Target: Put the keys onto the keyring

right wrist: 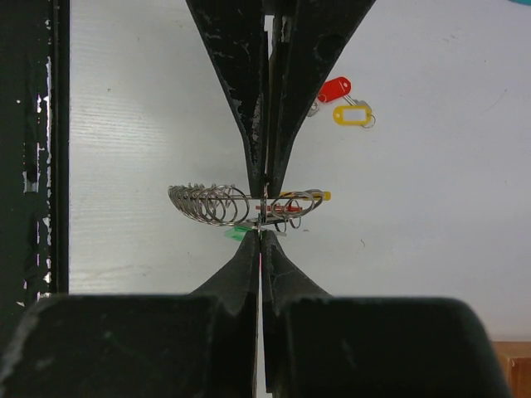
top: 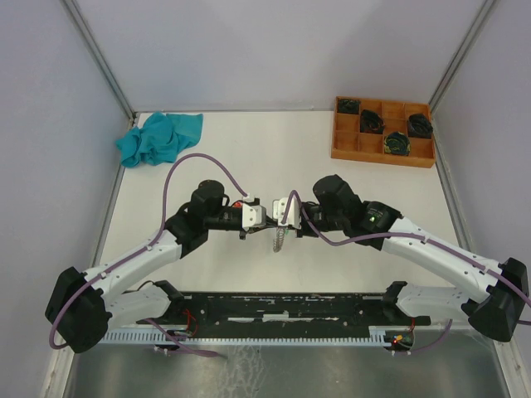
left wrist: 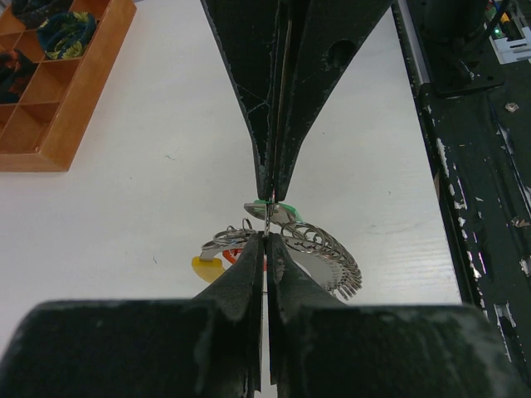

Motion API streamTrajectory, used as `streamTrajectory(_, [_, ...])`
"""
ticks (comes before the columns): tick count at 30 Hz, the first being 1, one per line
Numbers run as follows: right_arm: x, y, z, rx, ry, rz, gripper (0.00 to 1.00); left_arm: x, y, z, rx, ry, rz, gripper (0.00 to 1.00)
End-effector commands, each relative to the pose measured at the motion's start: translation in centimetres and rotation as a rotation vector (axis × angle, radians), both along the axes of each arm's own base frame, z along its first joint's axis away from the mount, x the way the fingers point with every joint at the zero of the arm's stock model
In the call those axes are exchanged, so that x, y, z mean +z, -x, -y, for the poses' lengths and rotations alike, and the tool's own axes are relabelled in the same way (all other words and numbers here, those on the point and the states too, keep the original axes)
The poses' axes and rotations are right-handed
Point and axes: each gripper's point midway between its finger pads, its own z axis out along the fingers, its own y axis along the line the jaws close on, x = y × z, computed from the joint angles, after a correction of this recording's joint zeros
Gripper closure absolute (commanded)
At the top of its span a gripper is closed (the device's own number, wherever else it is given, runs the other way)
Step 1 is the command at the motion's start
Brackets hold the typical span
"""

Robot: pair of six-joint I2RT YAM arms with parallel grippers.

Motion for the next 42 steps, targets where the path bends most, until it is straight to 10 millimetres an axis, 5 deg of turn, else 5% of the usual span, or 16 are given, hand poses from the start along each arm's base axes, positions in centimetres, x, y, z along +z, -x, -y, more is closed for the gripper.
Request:
streamTrajectory(1, [1.9, -0.4, -0.9, 0.014, -0.054, 0.049, 0.99, 3.1, 0.0, 0.8, -0.024, 0.068, 0.028, 0.97])
streamTrajectory(12, [0.9, -0.4, 0.4, -0.019, 0.0, 0.045, 0.99, 3.2, -0.4, 0.6, 0.003, 0.061, 0.043, 0.97])
streamTrajectory(42, [2.1, 0.0, -0.9, 0.027, -0.054, 0.046, 0.99, 3.0, -0.2, 0.8, -0.015, 0.061, 0.019, 0.97])
